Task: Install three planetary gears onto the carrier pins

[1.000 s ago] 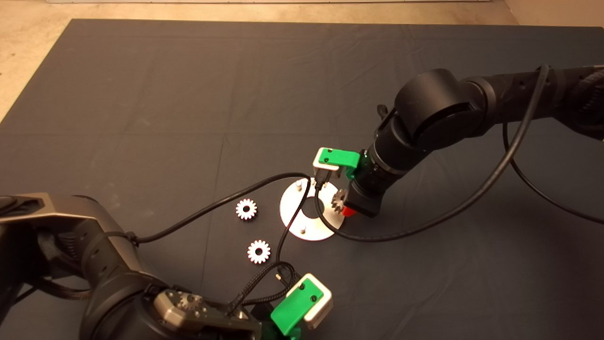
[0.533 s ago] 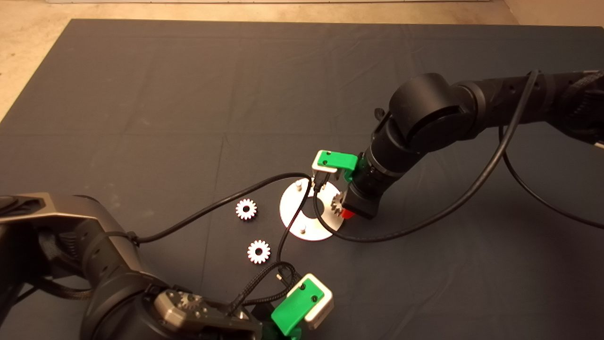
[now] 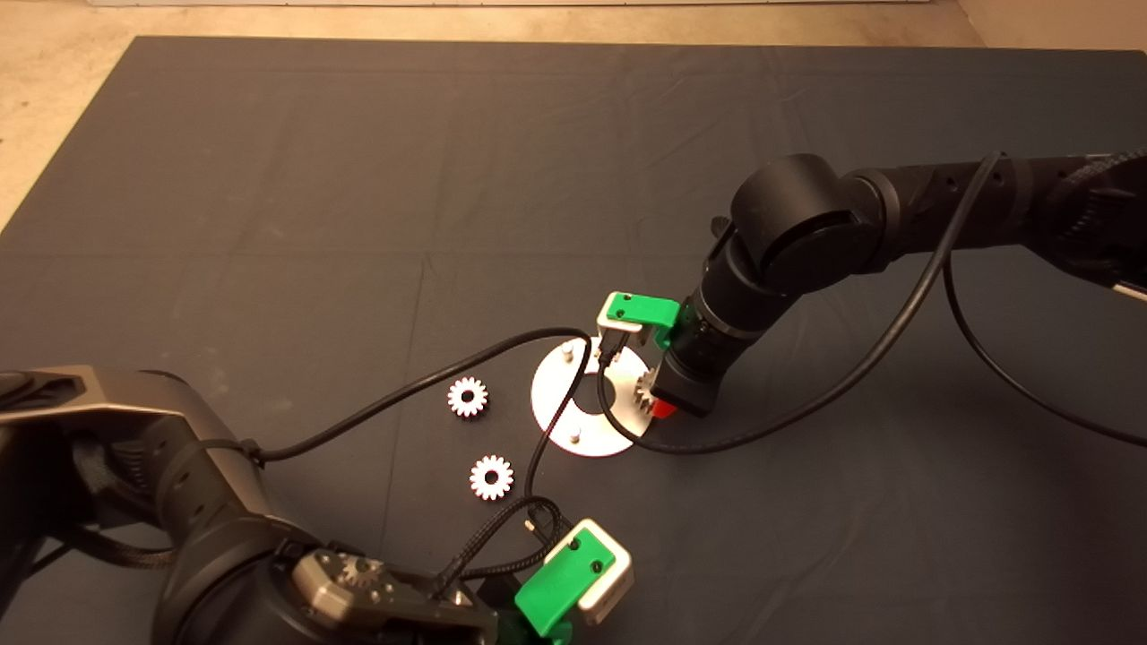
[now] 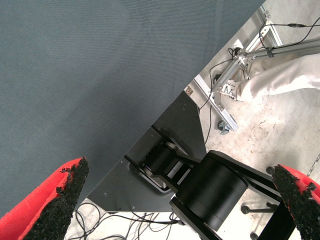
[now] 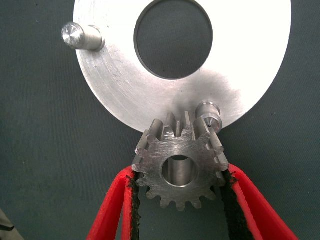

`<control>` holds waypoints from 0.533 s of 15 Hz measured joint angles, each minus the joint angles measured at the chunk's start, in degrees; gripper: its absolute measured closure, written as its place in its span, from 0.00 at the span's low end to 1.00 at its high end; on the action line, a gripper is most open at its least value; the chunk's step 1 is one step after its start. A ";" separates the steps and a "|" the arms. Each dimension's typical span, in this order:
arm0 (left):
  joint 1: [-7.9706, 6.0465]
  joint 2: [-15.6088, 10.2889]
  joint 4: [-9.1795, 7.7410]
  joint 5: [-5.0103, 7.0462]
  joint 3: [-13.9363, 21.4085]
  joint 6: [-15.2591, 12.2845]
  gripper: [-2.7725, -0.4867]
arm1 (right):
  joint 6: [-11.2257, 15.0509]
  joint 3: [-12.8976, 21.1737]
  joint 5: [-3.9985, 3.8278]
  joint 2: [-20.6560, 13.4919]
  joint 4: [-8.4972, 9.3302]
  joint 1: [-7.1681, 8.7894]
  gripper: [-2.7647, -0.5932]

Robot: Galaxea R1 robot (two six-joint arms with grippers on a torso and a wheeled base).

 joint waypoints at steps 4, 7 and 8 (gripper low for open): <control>0.00 -0.02 0.00 0.00 0.00 0.00 0.05 | -0.02 -0.63 0.15 0.13 -0.01 0.02 0.86; 0.01 -0.02 0.00 0.02 0.00 0.00 0.05 | -0.26 -1.94 0.16 0.13 -0.12 0.02 0.86; 0.00 -0.02 0.00 0.01 0.00 0.00 0.05 | -0.26 -2.02 0.15 0.13 -0.11 0.00 0.86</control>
